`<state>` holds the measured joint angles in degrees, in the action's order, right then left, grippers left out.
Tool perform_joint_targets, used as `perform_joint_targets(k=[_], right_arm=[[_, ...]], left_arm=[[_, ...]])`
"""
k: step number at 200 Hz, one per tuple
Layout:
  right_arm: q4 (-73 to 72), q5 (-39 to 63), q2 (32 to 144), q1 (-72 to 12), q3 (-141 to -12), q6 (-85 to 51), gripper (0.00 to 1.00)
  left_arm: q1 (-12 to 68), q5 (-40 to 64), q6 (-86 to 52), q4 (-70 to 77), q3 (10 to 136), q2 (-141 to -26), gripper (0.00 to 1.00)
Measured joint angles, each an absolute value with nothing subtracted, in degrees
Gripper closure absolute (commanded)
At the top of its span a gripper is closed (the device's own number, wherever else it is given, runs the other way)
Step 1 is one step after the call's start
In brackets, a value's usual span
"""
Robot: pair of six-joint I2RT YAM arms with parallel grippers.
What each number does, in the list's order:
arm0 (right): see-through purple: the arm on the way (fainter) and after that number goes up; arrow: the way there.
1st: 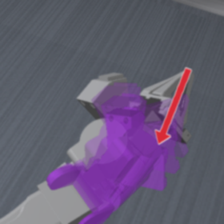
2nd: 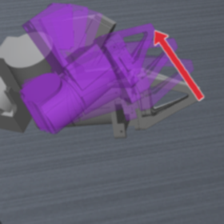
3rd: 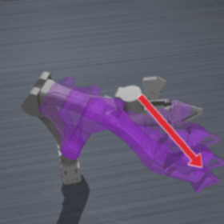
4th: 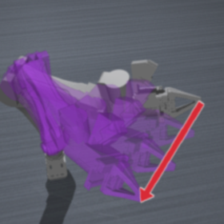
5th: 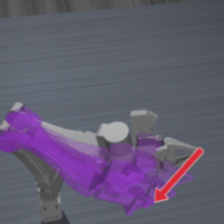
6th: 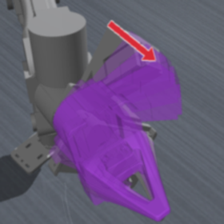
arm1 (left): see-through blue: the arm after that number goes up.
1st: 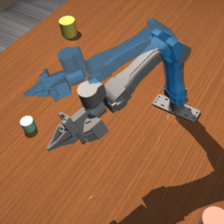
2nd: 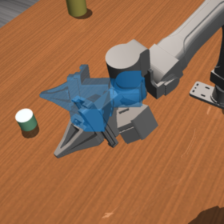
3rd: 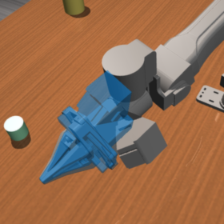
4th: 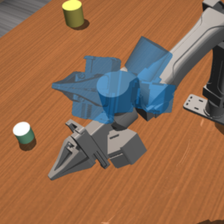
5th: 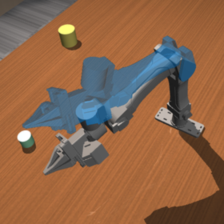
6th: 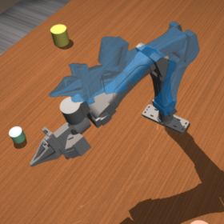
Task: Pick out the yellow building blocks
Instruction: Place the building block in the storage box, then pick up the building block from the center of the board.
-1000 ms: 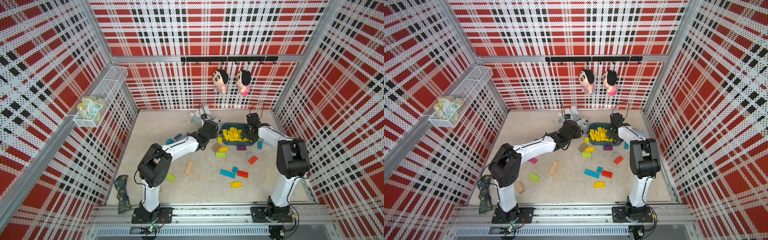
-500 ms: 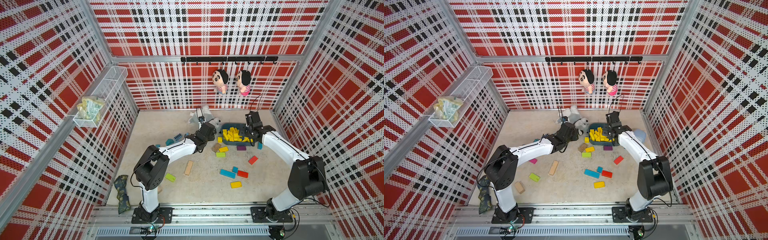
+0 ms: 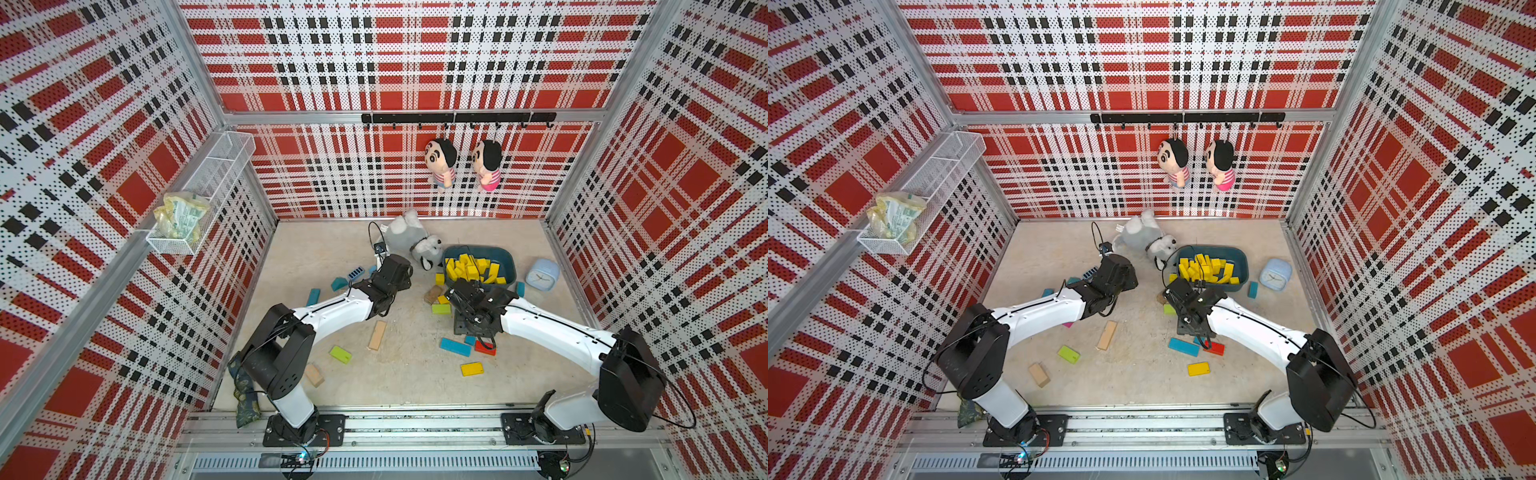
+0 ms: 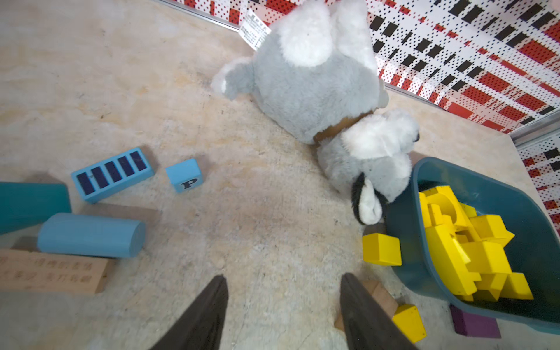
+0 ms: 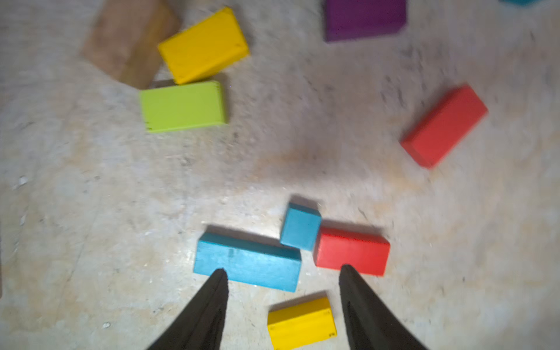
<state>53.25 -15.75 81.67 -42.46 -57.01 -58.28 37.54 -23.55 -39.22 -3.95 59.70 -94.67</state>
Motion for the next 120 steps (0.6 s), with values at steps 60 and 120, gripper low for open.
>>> perform_joint_targets(k=[60,120], right_arm=[[56.36,-14.06,71.83,-41.1,-49.34,-90.5,0.34],[51.62,-9.08,69.45,-43.24,-43.18,-109.25,0.34]], left_arm=[[36.75,-23.59,-41.36,-4.82,51.9,-84.97,0.36],[36.4,-23.62,-43.68,-5.56,47.27,-80.75,0.36]])
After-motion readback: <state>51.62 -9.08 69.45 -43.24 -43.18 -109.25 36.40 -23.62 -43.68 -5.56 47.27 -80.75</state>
